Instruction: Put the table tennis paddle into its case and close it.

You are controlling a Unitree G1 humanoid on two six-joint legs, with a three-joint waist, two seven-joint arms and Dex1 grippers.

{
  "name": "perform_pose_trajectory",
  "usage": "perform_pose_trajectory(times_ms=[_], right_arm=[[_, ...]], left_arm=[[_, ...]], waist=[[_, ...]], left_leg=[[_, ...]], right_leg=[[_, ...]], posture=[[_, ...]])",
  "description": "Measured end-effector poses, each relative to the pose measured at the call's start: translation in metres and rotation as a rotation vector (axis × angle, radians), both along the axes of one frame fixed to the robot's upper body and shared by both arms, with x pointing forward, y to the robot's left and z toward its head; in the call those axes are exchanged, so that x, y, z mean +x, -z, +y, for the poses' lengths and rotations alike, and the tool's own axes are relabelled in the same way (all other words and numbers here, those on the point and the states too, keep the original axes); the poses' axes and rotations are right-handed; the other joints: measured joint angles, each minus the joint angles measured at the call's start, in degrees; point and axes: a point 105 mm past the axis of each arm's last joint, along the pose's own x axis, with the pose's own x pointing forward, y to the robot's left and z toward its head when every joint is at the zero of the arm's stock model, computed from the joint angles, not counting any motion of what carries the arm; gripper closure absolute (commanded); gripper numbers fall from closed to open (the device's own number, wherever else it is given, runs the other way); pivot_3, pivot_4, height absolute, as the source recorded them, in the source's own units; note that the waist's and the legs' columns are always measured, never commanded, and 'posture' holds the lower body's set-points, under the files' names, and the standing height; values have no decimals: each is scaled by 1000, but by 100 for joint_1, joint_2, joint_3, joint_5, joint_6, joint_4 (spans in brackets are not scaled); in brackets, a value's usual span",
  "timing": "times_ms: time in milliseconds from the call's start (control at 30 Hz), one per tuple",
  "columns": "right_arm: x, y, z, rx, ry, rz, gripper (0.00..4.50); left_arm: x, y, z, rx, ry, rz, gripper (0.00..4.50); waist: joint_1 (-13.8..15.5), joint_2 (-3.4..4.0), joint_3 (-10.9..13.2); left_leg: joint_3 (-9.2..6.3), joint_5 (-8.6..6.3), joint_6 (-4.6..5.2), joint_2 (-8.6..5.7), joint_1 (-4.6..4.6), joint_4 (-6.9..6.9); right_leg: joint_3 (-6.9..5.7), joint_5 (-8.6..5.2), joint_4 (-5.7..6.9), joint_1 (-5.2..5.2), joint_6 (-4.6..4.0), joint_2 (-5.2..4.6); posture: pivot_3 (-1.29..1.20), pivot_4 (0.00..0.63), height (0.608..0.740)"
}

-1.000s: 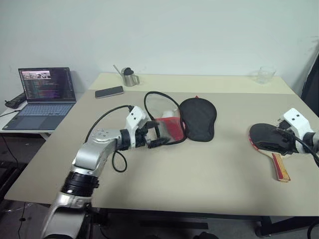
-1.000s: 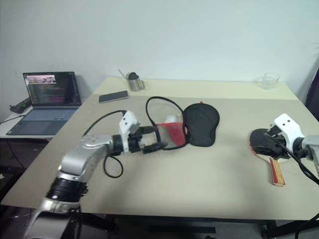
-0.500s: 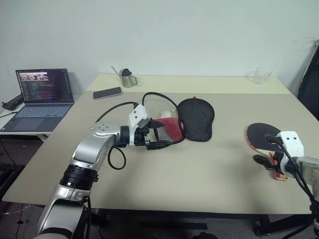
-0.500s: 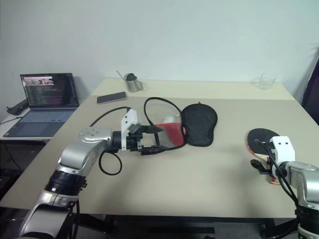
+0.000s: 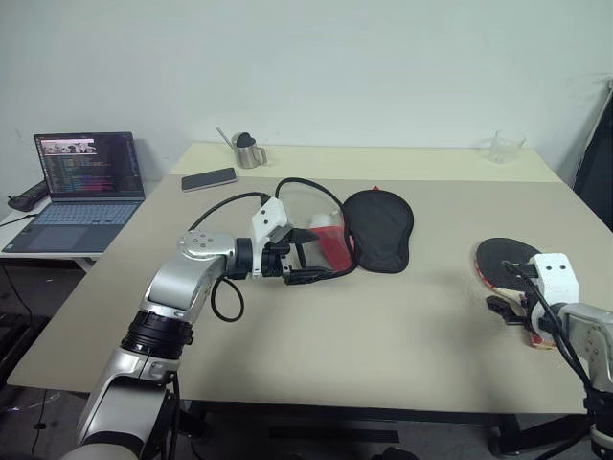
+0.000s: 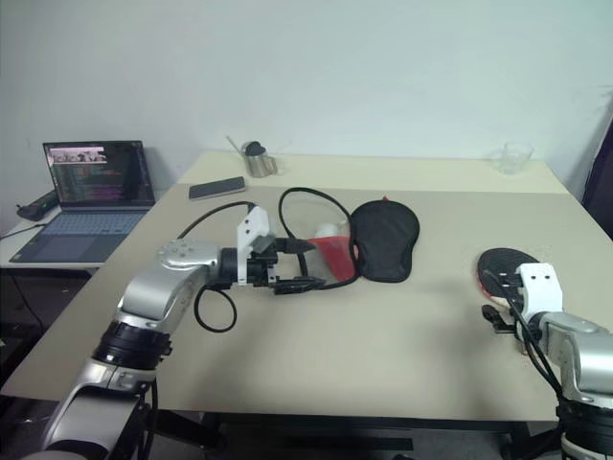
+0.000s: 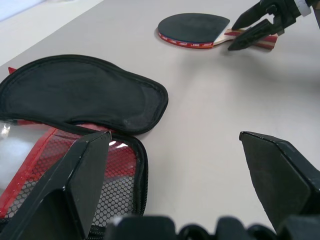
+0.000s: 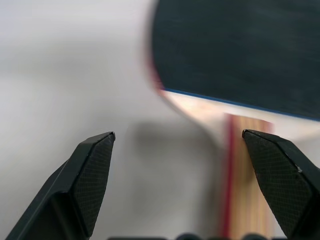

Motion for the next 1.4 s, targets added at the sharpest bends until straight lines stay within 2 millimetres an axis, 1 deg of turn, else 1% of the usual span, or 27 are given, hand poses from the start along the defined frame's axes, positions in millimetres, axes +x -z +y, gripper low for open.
perform_pose_trajectory(times_ms=[167, 200, 267, 333, 433, 567, 833, 933, 1033, 1067, 1200, 1400], right_arm=[[-7, -10, -13, -21, 78, -29, 0], [-8, -9, -18, -25, 112, -27, 0], [-6, 1, -25, 9, 165, -11, 0], [-3, 17, -24, 55, 181, 18, 0], [9, 20, -24, 93, 188, -3, 0], [21, 24, -20, 119, 180, -22, 0], [36, 27, -6, 117, 149, -33, 0], [46, 28, 3, 121, 133, -39, 611], [57, 27, 16, 121, 110, -49, 1609], [59, 27, 19, 120, 106, -50, 2013], [64, 27, 28, 114, 88, -54, 3354], [67, 24, 32, 116, 89, -56, 3399]], left_arm=[[2, 2, -2, -9, 8, 7, 18], [3, 3, -3, -13, 10, 9, 18], [4, 4, -6, -16, 13, 9, 18], [5, 2, -10, -24, 24, 1, 18], [5, 1, -12, -21, 30, -3, 18], [5, 1, -12, -19, 32, -3, 18], [4, 3, -10, -14, 18, -2, 18], [3, 4, -9, -10, 10, 2, 0], [3, 3, -9, -11, 3, -5, 0], [3, 2, -10, -11, 4, -8, 0], [3, 1, -10, -11, -3, -11, 0], [4, 3, -6, -6, -25, -8, 0]], waist=[[-37, 0, 0], [-41, 0, 0], [-50, -2, -1], [-55, -1, -1], [-118, -7, -4], [-198, -10, -5], [-257, -25, -13], [-326, -38, -15], [-368, -40, -15], [-368, -40, -15], [-369, -40, -15], [-370, -39, -15]], left_leg=[[3, -1, 1, 3, 3, -1], [5, -1, 1, 3, 3, -1], [9, -1, 1, 5, 6, -1], [12, -1, 1, 6, 8, -3], [30, -8, 14, 9, 28, -4], [31, -16, 29, 15, 80, -6], [75, -18, 31, 39, 118, -8], [118, -18, 31, 59, 137, -10], [158, -18, 31, 96, 151, -10], [164, -18, 31, 108, 153, -10], [172, -18, 31, 126, 159, -10], [180, -18, 31, 129, 157, -15]], right_leg=[[3, 0, 2, 1, 0, 3], [5, 0, 3, 0, 0, 3], [8, 0, 3, 1, 0, 6], [11, 0, 6, 0, 0, 6], [26, 1, 7, 10, 0, 10], [30, -1, 0, 62, 2, 18], [101, 17, 0, 67, 9, 64], [133, 25, -2, 67, 21, 79], [155, 43, -15, 71, 27, 114], [159, 50, -20, 72, 22, 126], [167, 57, -21, 71, 13, 146], [170, 59, -22, 62, 11, 149]], posture=[[0, 150, 740], [0, 150, 740], [0, 150, 740], [0, 150, 740], [0, 150, 740], [0, 150, 740], [0, 150, 740], [0, 150, 740], [0, 150, 740], [0, 150, 740], [0, 150, 740], [0, 150, 740]])
